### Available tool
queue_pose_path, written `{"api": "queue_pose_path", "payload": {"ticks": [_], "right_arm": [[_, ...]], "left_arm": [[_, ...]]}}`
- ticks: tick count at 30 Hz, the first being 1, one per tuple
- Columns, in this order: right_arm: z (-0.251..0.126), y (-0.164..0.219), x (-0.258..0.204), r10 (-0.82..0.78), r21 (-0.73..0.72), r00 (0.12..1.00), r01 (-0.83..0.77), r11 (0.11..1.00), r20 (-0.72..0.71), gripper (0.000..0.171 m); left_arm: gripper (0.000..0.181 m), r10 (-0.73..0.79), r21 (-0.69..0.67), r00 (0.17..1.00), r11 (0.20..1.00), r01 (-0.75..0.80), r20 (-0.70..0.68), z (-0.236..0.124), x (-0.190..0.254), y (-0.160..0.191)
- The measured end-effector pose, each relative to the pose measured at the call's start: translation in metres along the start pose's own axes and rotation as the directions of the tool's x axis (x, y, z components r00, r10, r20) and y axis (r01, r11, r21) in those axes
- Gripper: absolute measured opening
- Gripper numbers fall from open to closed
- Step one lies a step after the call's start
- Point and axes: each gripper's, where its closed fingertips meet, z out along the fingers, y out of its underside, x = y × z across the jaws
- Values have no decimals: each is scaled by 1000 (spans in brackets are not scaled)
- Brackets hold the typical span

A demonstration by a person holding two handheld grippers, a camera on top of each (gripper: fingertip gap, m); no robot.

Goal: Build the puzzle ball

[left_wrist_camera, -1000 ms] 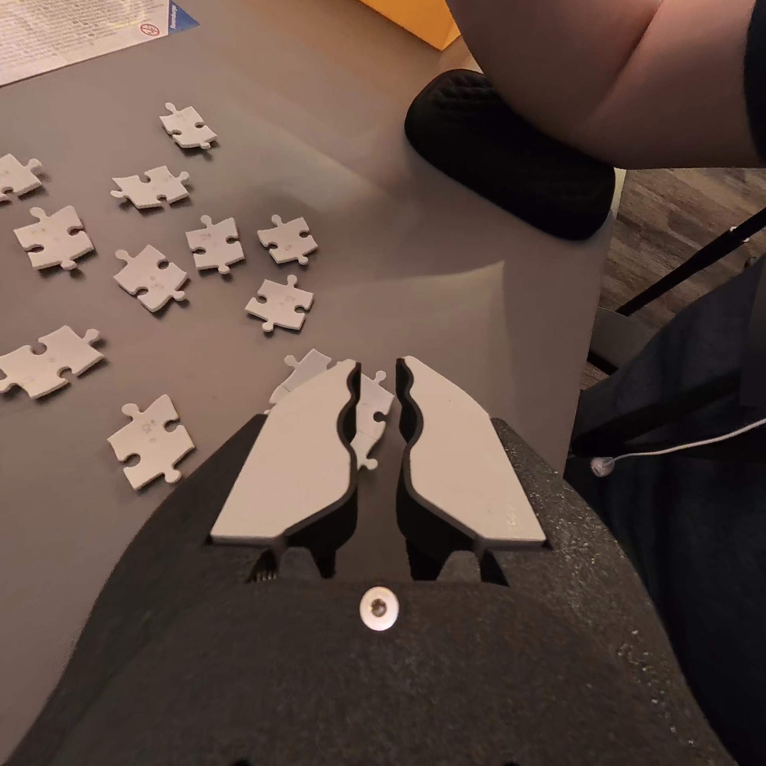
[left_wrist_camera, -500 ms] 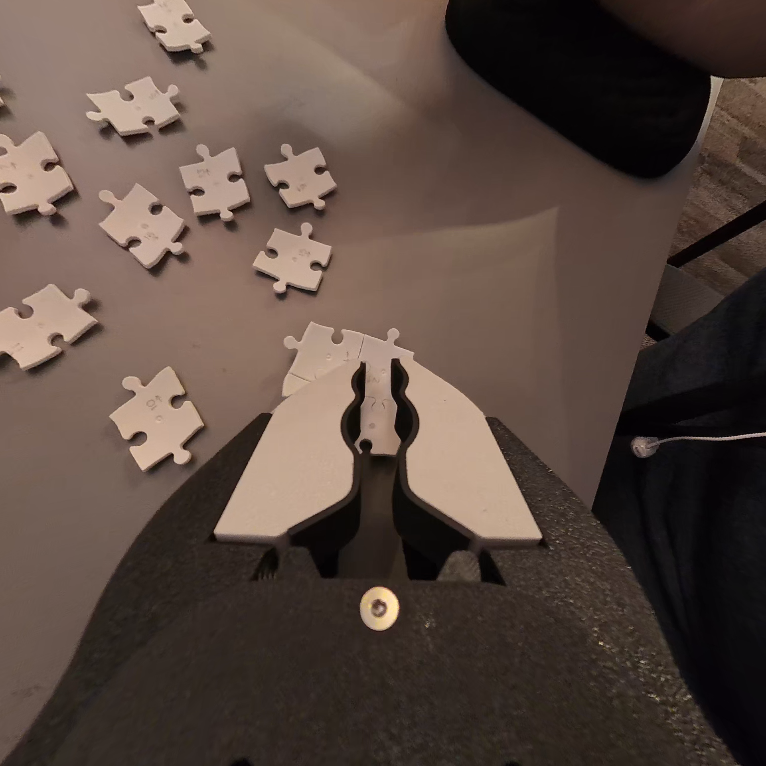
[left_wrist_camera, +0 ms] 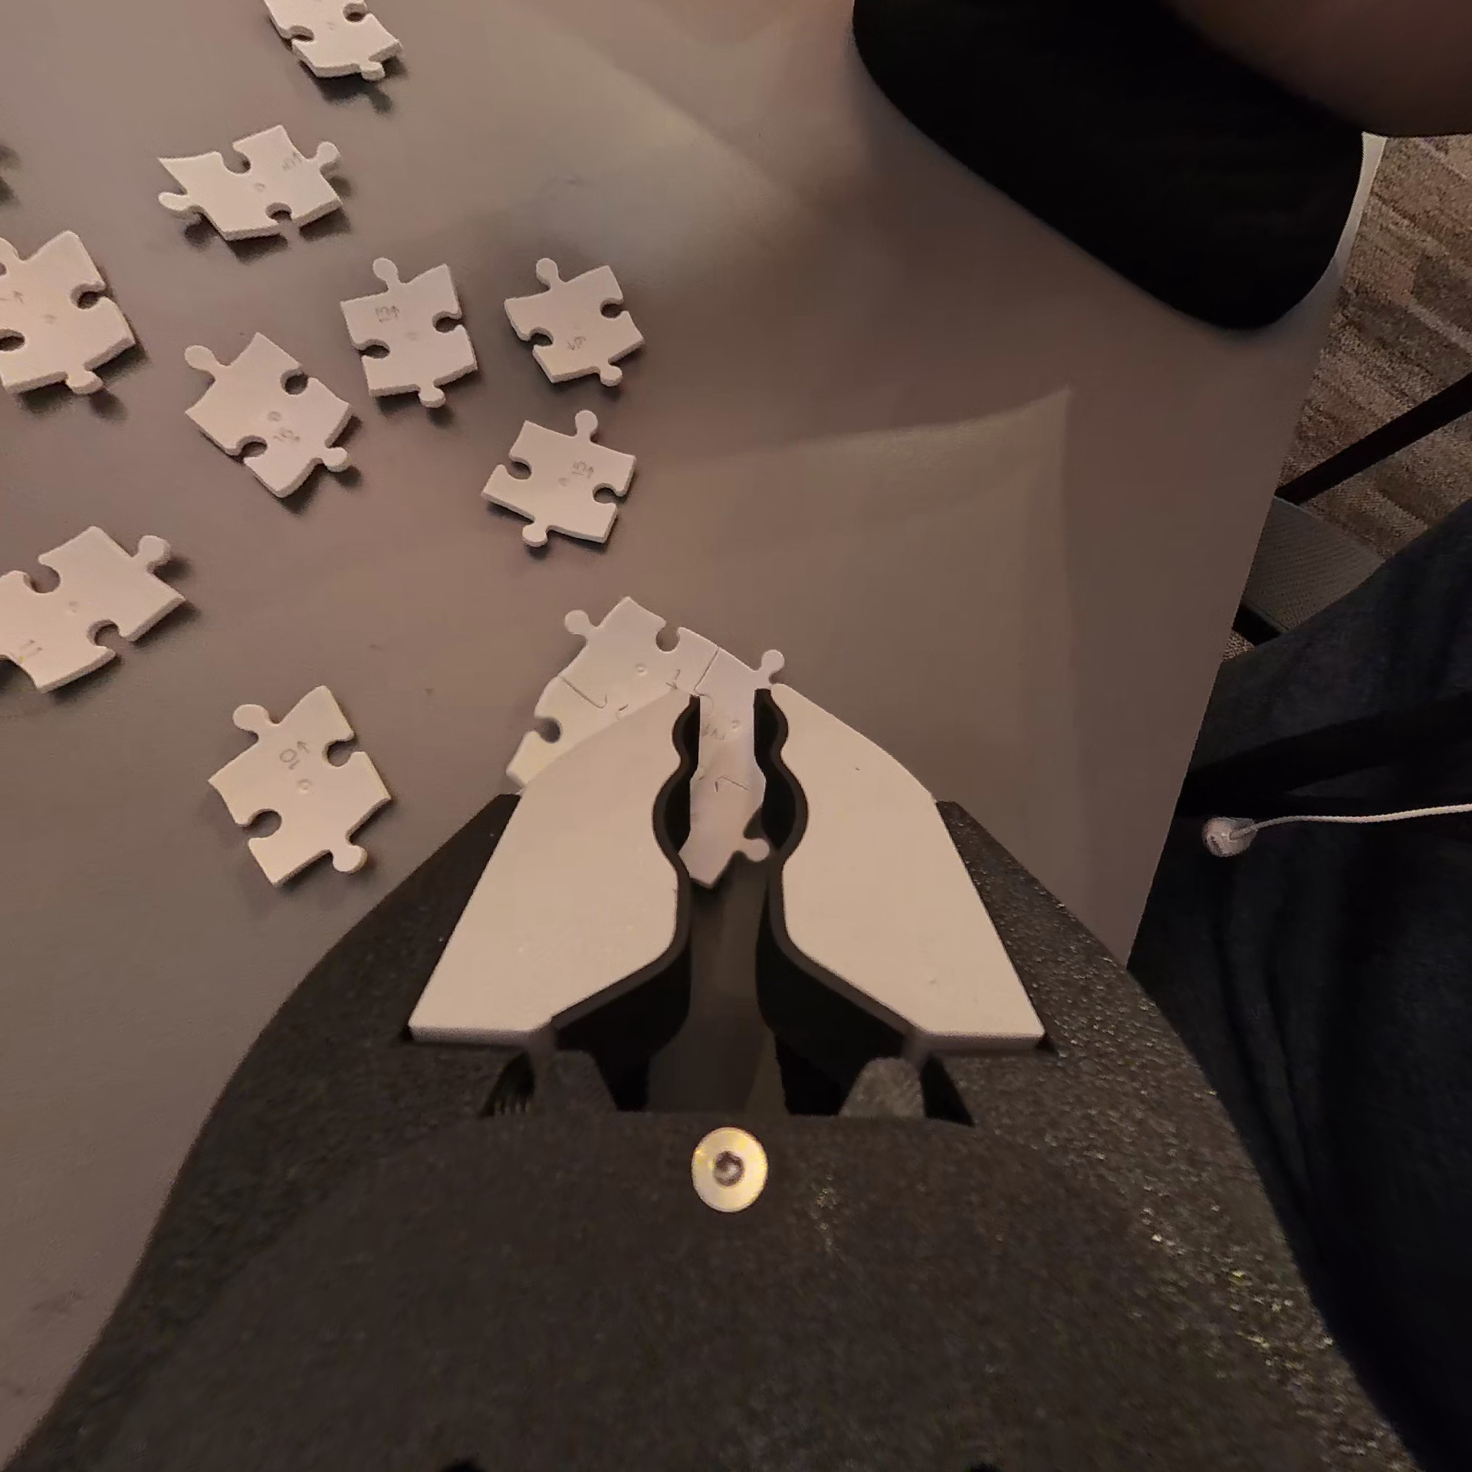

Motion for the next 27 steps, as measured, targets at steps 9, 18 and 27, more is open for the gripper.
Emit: {"api": "queue_pose_path", "payload": {"ticks": [9, 18, 27], "right_arm": [[3, 1, -15, -19, -3, 996, 19, 1000, 87, 2], [9, 52, -126, -94, -132, 748, 237, 963, 658, 17], [19, 94, -150, -2, -364, 734, 339, 867, 679, 34]], "left_arm": [[13, -1, 2, 1000, 1000, 1, -8, 1, 2, 0], [16, -2, 34, 1000, 999, 1, 19, -4, 0, -5], [16, -60, 100, 993, 994, 50, 98, -48, -10, 0]]}}
